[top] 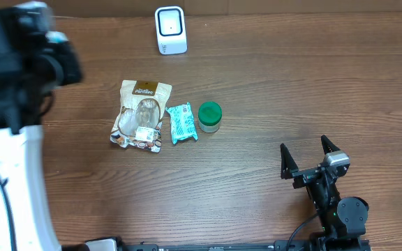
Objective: Scan the item barcode
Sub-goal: 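Grasp the teal Kleenex tissue pack in the basket with the left gripper, then carry the teal tissue pack out and place it left of the pouch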
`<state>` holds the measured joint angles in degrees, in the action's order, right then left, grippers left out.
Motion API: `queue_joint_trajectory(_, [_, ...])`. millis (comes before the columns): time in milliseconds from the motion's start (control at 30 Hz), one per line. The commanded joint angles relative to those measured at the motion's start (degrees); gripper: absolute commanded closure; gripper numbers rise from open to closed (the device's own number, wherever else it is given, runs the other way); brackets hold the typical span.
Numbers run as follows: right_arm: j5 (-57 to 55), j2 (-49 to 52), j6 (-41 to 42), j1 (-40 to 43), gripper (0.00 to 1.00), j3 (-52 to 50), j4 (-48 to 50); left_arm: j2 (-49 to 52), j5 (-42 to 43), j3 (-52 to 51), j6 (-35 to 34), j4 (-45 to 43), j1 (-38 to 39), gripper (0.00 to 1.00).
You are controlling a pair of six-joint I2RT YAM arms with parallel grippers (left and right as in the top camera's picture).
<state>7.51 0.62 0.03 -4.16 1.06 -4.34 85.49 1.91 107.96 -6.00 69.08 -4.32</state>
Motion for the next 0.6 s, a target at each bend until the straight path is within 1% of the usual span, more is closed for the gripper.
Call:
queue_joint_trajectory(0, [0.20, -0.46, 0.31, -0.33, 0.00, -0.61, 0.20, 4.68, -9.97, -4.92, 7.56, 0.92, 5.20, 0.96])
queue_joint_trajectory(100, [0.20, -0.46, 0.31, -0.33, 0.00, -0.61, 0.20, 9.38, -14.64, -8.98, 11.26, 0.87, 7.06, 0.96])
queue_joint_trajectory(267, [0.20, -0.46, 0.31, -0.33, 0.00, -0.61, 0.20, 17.70, -15.89, -13.18, 14.67, -1.33, 7.19, 0.96])
queue_joint_trajectory(500, [0.20, -0.46, 0.31, -0.33, 0.00, -0.61, 0.20, 30.21, -21.05, -14.05, 14.58, -0.96, 6.91, 0.96])
queue_joint_trajectory(567, [0.22, -0.46, 0.33, -0.33, 0.00, -0.61, 0.20, 32.57, -21.92, -14.05, 13.55, -0.92, 6.93, 0.96])
